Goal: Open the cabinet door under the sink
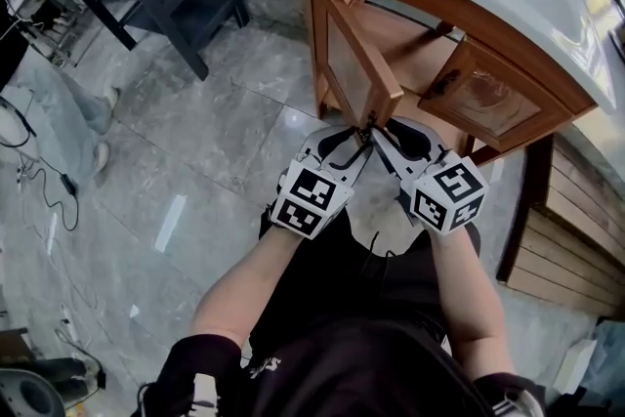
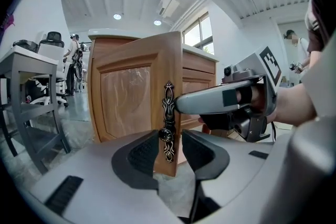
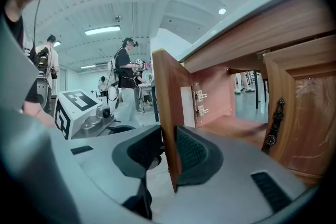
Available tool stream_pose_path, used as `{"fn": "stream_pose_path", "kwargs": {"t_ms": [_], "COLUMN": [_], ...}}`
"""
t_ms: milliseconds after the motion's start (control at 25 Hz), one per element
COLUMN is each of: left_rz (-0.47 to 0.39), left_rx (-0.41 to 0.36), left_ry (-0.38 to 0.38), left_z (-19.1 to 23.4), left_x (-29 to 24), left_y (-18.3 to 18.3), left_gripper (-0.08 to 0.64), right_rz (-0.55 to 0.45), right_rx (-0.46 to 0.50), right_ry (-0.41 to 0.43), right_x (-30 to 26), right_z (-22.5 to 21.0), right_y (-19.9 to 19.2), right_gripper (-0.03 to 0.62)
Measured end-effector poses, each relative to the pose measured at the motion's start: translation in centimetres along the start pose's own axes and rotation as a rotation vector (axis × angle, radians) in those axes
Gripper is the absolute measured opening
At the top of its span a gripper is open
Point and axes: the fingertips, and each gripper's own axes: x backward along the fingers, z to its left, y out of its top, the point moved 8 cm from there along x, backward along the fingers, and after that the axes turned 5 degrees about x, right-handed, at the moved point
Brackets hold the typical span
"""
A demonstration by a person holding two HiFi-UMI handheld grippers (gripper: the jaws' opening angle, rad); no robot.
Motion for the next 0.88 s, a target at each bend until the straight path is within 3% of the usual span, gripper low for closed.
{"fn": "stream_pose_path", "kwargs": {"t_ms": [400,880], "left_rz": [-0.015,-0.018], "left_rx": [0.05,0.062], "left_ry": [0.018,0.142], "left_z": [2.4,5.2], "left_x": [2.7,6.9], "left_y": [-1.2,-2.9], "left_gripper": [0.127,0.103], "right_rz": [0.003,0.001], "right_rx": [-0.011,-0.01], "right_ry": [0.087,0.202], "right_x": [-1.5,-4.7], "right_z": [2.7,6.0], "right_y": [0.1,0.5], "right_gripper": [0.106,0.092]}}
